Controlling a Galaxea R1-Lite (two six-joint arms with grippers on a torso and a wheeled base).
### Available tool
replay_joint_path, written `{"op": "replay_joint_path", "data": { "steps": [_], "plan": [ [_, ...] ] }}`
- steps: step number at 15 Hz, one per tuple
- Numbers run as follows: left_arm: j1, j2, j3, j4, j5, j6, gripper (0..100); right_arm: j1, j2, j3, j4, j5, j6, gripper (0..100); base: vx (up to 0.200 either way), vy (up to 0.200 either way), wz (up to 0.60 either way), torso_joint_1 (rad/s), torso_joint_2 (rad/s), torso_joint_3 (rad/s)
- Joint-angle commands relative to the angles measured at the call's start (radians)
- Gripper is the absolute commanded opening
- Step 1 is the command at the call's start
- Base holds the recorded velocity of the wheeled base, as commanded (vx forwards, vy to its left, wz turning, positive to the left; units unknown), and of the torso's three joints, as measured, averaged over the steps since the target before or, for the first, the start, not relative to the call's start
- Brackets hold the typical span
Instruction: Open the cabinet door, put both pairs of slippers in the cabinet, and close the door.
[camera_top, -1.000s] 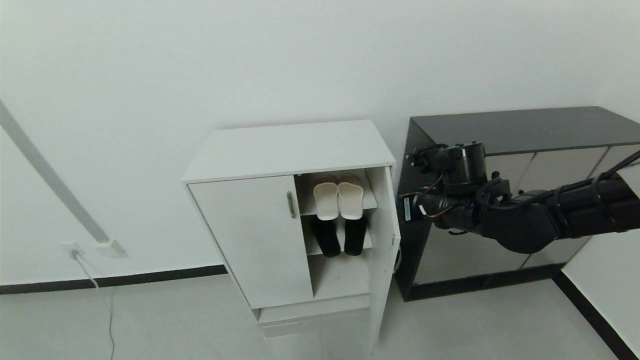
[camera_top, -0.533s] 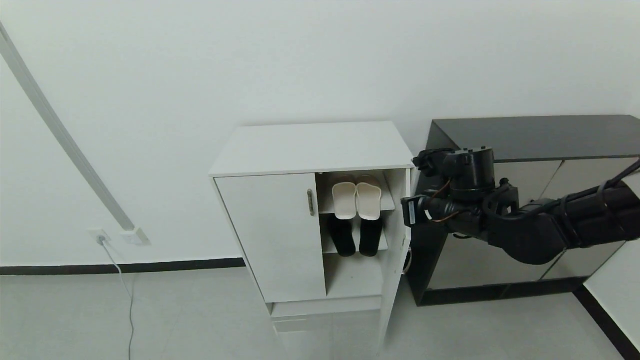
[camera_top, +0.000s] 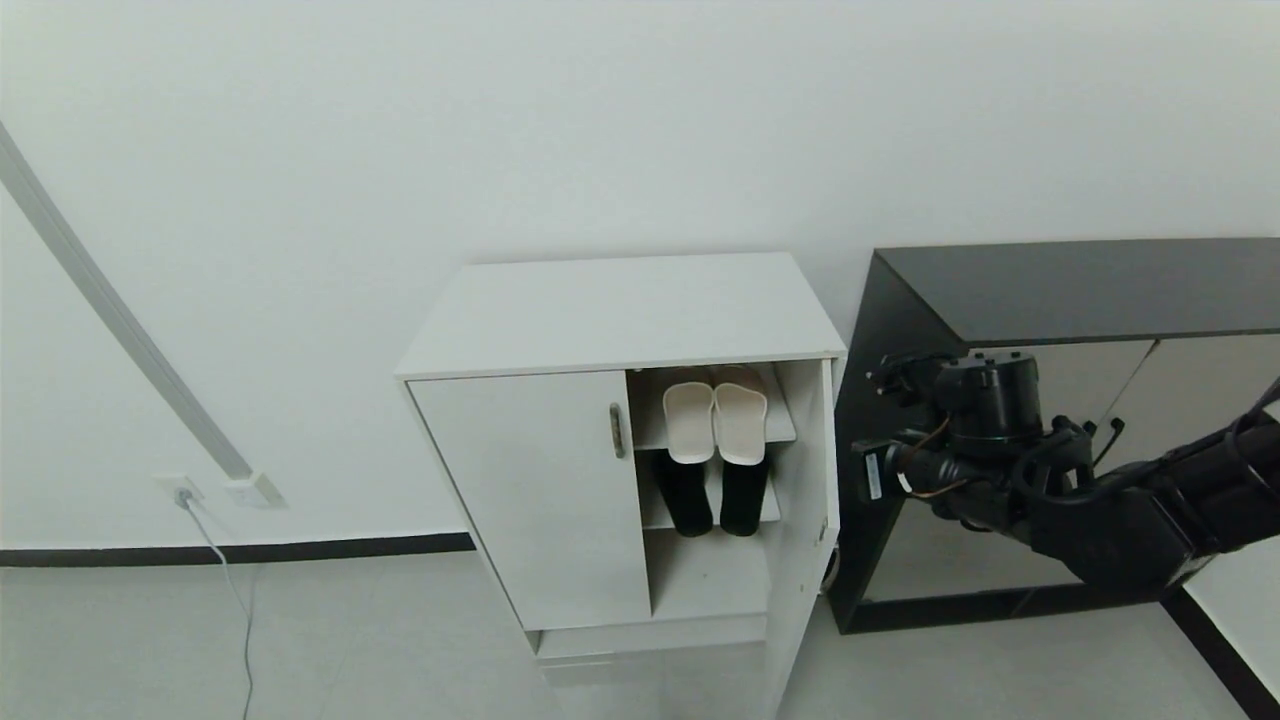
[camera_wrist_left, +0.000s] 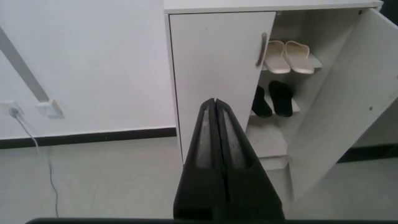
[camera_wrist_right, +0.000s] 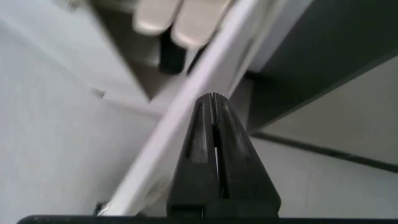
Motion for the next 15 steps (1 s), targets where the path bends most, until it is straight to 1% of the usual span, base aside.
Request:
{"op": "replay_joint_path", "data": {
  "steps": [1, 6, 14, 15],
  "plan": [
    [0.001, 0.001, 0.0, -0.001, 0.001, 0.0, 0, -0.013, -0.013, 0.041, -0.005, 0.016, 0.002, 0, 0.0, 0.0, 0.0, 0.0, 0.0, 0.0],
    [0.001, 0.001, 0.0, -0.001, 0.001, -0.001, 0, -0.014, 0.034, 0.023, -0.005, 0.069, 0.006, 0, 0.0, 0.0, 0.0, 0.0, 0.0, 0.0],
    [0.001, 0.001, 0.0, -0.001, 0.001, -0.001, 0, -0.014, 0.102, -0.075, -0.004, 0.078, 0.008, 0, 0.0, 0.0, 0.0, 0.0, 0.0, 0.0],
    [0.001, 0.001, 0.0, -0.001, 0.001, -0.001, 0, -0.013, 0.125, -0.114, -0.004, 0.078, 0.008, 0, 0.0, 0.0, 0.0, 0.0, 0.0, 0.0]
  ]
}}
